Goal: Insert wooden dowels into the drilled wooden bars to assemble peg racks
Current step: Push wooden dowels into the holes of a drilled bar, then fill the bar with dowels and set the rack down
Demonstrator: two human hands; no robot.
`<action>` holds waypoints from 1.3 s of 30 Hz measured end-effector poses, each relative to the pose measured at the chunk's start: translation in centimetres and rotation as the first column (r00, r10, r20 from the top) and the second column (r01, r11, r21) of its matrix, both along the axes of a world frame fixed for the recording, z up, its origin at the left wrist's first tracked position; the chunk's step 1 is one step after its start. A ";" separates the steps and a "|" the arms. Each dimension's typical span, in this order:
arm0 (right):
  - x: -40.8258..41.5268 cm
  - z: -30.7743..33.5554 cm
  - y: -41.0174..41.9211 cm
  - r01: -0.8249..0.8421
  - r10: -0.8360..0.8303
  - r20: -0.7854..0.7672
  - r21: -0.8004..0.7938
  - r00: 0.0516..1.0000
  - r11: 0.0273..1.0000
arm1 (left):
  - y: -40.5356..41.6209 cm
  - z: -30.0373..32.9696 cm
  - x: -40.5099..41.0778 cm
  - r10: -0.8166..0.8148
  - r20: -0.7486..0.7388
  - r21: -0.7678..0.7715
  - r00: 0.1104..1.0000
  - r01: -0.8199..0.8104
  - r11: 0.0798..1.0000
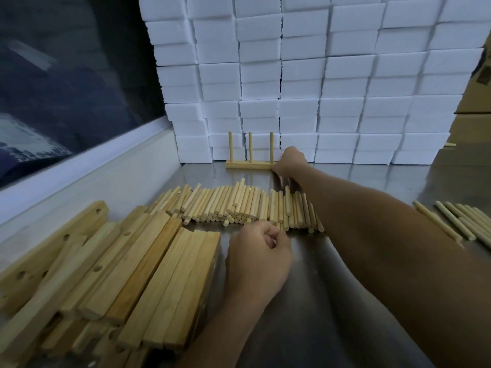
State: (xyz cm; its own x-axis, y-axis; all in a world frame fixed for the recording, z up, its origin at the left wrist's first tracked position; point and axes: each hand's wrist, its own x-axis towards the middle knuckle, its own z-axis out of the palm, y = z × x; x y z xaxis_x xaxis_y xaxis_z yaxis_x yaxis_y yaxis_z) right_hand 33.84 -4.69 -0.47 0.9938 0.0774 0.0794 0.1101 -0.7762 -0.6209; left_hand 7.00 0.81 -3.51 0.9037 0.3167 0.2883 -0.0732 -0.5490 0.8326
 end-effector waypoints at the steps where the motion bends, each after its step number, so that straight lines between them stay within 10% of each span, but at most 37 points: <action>1: -0.2 0.2 -0.2 0.001 -0.001 0.006 0.015 1.000 1.000 | 0.0 0.0 0.0 0.006 -0.002 -0.002 1.000 -0.006 1.000; 18: -11.7 4.7 -4.0 -0.110 0.029 0.345 0.217 0.938 0.970 | -0.2 0.9 -0.8 0.028 -0.043 -0.022 0.999 -0.029 0.999; 26: -21.6 3.6 -8.8 -0.195 0.050 0.399 0.332 0.916 0.923 | -0.5 1.3 -2.7 0.034 0.108 0.203 0.994 -0.055 0.978; 35: -26.6 0.5 -12.9 -0.114 -0.082 0.429 0.411 0.899 0.904 | 1.5 3.2 -4.8 0.317 0.269 0.740 0.909 -0.406 0.537; 39: -27.5 -1.6 -13.9 -0.080 -0.125 0.424 0.434 0.897 0.898 | 3.2 4.2 -5.2 0.554 0.049 0.829 0.831 -0.344 0.442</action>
State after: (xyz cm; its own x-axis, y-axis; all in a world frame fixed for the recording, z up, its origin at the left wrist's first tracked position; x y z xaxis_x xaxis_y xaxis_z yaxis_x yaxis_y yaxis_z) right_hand 6.37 -18.64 -2.11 0.8507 -0.0880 0.5182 0.4309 -0.4477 -0.7835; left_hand 1.83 3.97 0.67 0.7684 0.4367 0.4678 0.4915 -0.8709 0.0058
